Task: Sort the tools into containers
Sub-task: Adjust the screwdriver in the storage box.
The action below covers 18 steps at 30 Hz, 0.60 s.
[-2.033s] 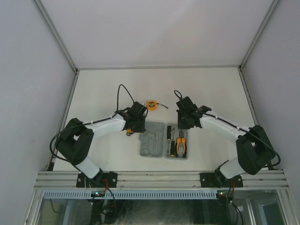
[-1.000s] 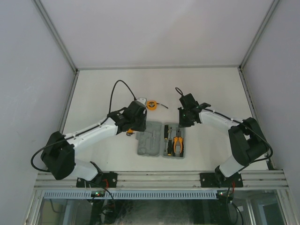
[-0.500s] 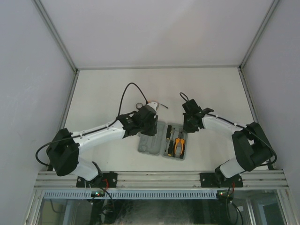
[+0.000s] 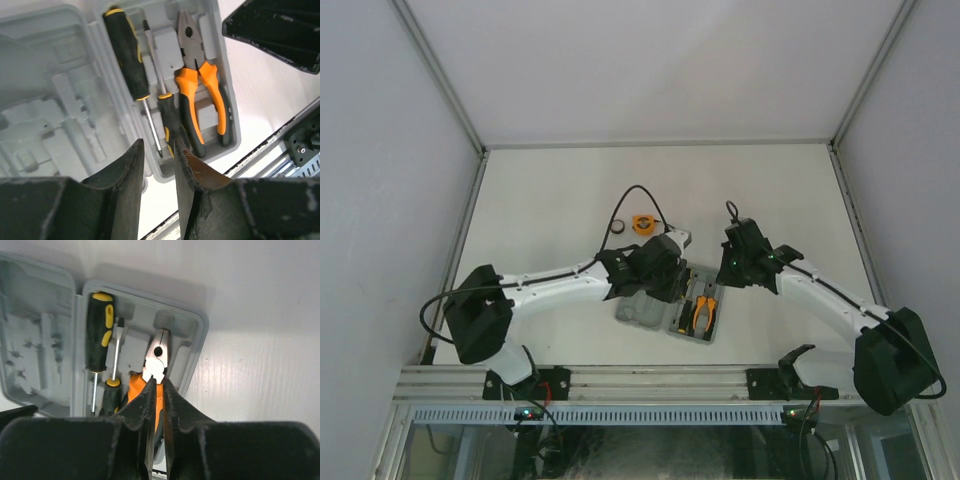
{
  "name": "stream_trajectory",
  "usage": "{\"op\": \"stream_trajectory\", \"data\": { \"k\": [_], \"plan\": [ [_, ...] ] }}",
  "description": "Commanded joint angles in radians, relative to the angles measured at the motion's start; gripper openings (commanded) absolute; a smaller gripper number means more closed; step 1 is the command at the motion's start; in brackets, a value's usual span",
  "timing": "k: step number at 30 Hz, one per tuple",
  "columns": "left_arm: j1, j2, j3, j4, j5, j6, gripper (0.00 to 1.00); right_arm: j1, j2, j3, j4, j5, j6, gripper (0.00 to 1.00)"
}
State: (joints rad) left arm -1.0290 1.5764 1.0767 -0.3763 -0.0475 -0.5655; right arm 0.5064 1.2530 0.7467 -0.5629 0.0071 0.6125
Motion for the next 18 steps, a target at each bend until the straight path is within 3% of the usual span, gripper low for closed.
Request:
{"op": "stream_trajectory", "data": {
  "k": [1, 18],
  "plan": [
    [-0.027, 0.046, 0.083, 0.03, 0.033, 0.012, 0.34, 0.006, -0.073, 0.013, 0.014, 0.047, 0.033, 0.08],
    [-0.052, 0.19, 0.13, 0.017, 0.068, -0.009, 0.31, 0.007, -0.078, -0.013, 0.025, 0.027, 0.044, 0.09]
  ]
}}
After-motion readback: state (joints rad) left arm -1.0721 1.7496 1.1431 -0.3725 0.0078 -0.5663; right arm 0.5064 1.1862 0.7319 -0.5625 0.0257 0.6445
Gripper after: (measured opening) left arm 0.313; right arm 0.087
